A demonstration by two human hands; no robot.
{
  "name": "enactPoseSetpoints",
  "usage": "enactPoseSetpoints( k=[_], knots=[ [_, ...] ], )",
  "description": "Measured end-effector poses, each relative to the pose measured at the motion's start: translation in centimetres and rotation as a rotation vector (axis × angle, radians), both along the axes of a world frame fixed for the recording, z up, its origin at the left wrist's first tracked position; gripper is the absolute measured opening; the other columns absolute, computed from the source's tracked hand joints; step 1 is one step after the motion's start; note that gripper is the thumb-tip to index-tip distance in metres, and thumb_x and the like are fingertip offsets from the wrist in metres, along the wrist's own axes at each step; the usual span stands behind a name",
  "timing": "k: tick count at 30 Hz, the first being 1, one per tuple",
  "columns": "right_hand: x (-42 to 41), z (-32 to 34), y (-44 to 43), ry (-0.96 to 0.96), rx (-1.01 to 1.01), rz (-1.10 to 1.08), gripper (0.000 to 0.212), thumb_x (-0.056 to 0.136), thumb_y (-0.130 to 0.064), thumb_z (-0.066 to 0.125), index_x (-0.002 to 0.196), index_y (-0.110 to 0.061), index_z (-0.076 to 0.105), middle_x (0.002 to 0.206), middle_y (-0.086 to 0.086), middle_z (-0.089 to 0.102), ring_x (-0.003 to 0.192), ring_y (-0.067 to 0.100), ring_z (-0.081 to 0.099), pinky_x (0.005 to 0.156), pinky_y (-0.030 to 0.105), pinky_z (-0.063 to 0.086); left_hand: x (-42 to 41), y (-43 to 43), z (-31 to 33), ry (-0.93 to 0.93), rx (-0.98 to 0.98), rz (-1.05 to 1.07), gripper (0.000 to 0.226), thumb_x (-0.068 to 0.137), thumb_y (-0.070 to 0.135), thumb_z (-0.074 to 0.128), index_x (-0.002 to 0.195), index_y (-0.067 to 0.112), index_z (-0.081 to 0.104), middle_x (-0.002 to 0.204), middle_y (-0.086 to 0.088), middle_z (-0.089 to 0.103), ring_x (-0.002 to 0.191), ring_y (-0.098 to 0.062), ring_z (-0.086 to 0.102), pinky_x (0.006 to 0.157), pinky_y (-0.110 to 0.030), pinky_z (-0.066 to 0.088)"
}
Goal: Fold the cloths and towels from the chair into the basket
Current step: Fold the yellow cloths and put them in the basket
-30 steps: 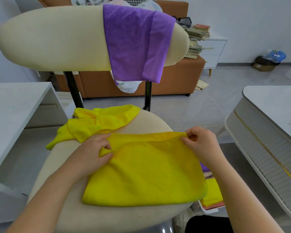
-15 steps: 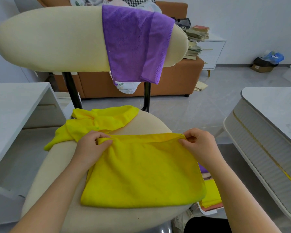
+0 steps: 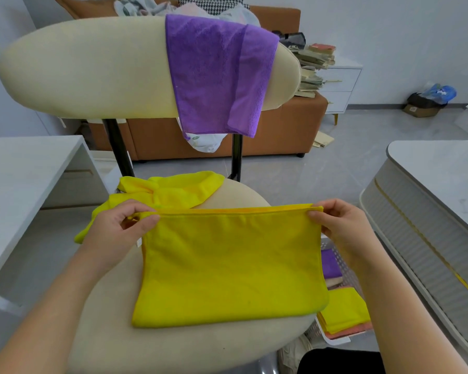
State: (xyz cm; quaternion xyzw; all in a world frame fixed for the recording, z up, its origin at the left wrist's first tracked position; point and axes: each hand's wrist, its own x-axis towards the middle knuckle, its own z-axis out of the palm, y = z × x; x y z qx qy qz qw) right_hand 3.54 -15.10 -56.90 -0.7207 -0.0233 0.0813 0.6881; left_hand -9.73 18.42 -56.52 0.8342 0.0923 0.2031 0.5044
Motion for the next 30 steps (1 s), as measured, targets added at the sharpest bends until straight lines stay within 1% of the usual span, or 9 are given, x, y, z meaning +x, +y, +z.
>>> enactPoseSetpoints(
  k=[7,10,14,20,22,24,25,27,30],
  knots=[
    [0.4,-0.4,-0.1,0.015,0.066,0.04,0.029,0.082,0.014,0.058,0.077,-0.015,0.056,0.058,-0.007,0.058,0.061,0.012,0.052,0.056,0.023,0.045,-0.7,0.1,0.4,0.011,0.069,0.011,0.02,0.083,0.001,0.065,0.082,0.021,0.067,0.065,0.009,0.061,0.053,-0.003,0.045,0.048,-0.007,0.034],
    [0.4,-0.4,-0.2,0.015,0.053,0.082,0.034,0.081,0.016,0.056,0.092,-0.016,0.063,0.058,-0.008,0.054,0.058,0.009,0.052,0.056,0.022,0.046,-0.5,0.1,0.2,-0.017,0.034,0.052,0.025,0.082,0.0,0.066,0.087,0.024,0.061,0.081,-0.009,0.063,0.061,-0.006,0.054,0.055,-0.009,0.042],
    [0.3,-0.4,-0.2,-0.003,-0.052,0.142,0.038,0.081,0.015,0.059,0.096,-0.019,0.069,0.063,-0.001,0.047,0.061,0.012,0.047,0.056,0.017,0.047,-0.3,0.1,0.2,-0.039,0.007,0.066,0.038,0.084,-0.002,0.063,0.105,0.029,0.058,0.089,-0.003,0.062,0.072,0.003,0.058,0.064,-0.006,0.045],
    [-0.3,-0.1,-0.1,-0.041,-0.179,0.207,0.017,0.082,0.002,0.066,0.078,-0.014,0.069,0.079,0.017,0.059,0.073,0.023,0.058,0.063,0.02,0.053,0.0,-0.4,0.0,0.028,0.104,0.141,0.022,0.092,0.006,0.054,0.088,0.026,0.063,0.059,-0.005,0.045,0.047,-0.003,0.04,0.041,-0.011,0.026],
    [-0.5,0.4,-0.1,-0.009,-0.113,0.24,0.012,0.072,-0.025,0.079,0.076,-0.017,0.071,0.081,0.012,0.067,0.078,0.024,0.062,0.07,0.026,0.054,0.2,-0.5,0.0,0.022,-0.005,0.165,0.023,0.094,0.008,0.051,0.086,0.027,0.061,0.067,-0.011,0.046,0.054,-0.003,0.04,0.049,-0.014,0.03],
    [-0.4,0.6,-0.3,0.003,-0.032,0.261,0.047,0.044,-0.056,0.087,0.074,-0.023,0.073,0.082,0.004,0.071,0.075,0.016,0.066,0.07,0.026,0.056,0.4,-0.6,-0.1,0.003,-0.131,0.176,0.024,0.096,0.011,0.048,0.086,0.029,0.061,0.08,-0.012,0.049,0.072,-0.015,0.044,0.061,-0.023,0.034],
    [-0.5,0.7,-0.2,-0.014,0.025,0.249,0.052,0.037,-0.061,0.087,0.072,-0.026,0.073,0.08,0.002,0.07,0.072,0.014,0.065,0.067,0.025,0.055,0.5,-0.7,0.0,-0.013,-0.188,0.175,0.025,0.097,0.013,0.047,0.085,0.03,0.061,0.083,-0.01,0.05,0.078,-0.019,0.044,0.065,-0.027,0.036],
    [-0.8,1.4,0.1,-0.076,0.161,0.252,0.042,0.046,-0.056,0.086,0.072,-0.028,0.07,0.085,0.002,0.071,0.076,0.015,0.066,0.064,0.026,0.055,0.6,-1.2,0.7,-0.078,-0.288,0.158,0.03,0.098,0.014,0.045,0.083,0.034,0.062,0.085,0.002,0.054,0.085,-0.019,0.048,0.073,-0.034,0.04],
    [-1.4,2.9,0.5,-0.154,0.395,0.213,0.012,0.067,-0.035,0.073,0.075,-0.029,0.066,0.104,0.006,0.072,0.095,0.017,0.068,0.07,0.028,0.056,0.3,-1.7,2.6,-0.242,-0.388,0.093,0.037,0.099,0.011,0.042,0.083,0.038,0.061,0.086,0.007,0.057,0.088,-0.019,0.052,0.069,-0.033,0.044]
  ],
)
